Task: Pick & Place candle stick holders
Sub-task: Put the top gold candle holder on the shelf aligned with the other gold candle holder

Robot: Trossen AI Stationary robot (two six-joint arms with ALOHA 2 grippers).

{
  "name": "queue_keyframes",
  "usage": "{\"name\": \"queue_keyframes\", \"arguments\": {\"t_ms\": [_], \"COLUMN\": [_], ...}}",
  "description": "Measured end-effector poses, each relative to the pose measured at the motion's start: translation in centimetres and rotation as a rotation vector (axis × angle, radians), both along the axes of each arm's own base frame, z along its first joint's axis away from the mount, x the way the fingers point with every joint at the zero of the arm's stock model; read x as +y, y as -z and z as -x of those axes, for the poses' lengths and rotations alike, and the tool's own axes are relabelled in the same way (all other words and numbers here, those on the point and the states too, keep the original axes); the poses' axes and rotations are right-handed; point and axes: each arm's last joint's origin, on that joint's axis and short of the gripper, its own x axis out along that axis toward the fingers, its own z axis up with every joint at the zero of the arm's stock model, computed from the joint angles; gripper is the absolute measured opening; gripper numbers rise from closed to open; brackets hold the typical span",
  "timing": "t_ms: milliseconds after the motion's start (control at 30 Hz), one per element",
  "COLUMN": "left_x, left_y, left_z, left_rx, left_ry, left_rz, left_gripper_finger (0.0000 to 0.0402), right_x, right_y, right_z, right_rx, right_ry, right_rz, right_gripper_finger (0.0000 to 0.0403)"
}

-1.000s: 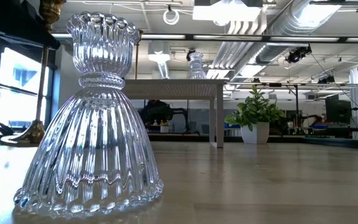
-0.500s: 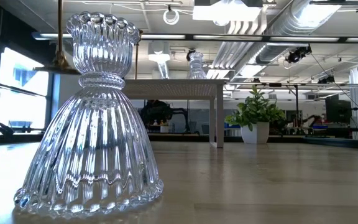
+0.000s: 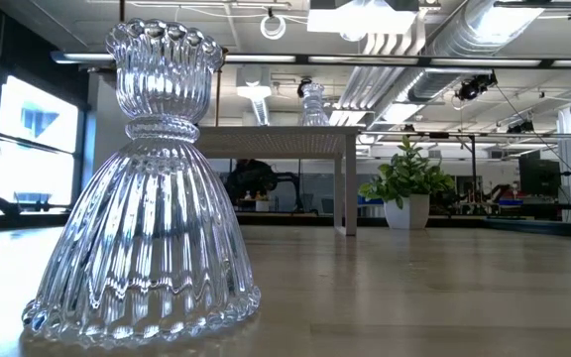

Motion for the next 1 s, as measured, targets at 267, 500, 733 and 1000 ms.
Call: {"name": "queue_keyframes", "arguments": {"t_ms": [267,500,733,1000], "left_x": [3.9,6.4,9.1,13.1], "left_y": [-2.3,-4.1,-4.7,-4.6], "left_z": [0.3,0.5,-0.4,-1.7], "left_rx": [-0.069,-0.168,-0.200,-0.214], "left_ry": [-0.026,0.002,-0.028,-0.037], "left_rz": [0.033,0.029,0.007,0.056], "left_gripper_finger": [0.0009,0.0009,0.0009,0.0009], "right_x": [0.0,0.0,0.0,-0.1], "right_y": [0.0,0.0,0.0,0.0], "right_z": [0.0,0.0,0.0,-0.1], "right_rx": [-0.002,-0.002,-0.002,0.000], "right_ry": [0.004,0.004,0.004,-0.003], "right_rz": [-0.005,-0.006,0.002,0.018], "right_gripper_finger": [0.0140,0.0140,0.0140,0.0140]}}
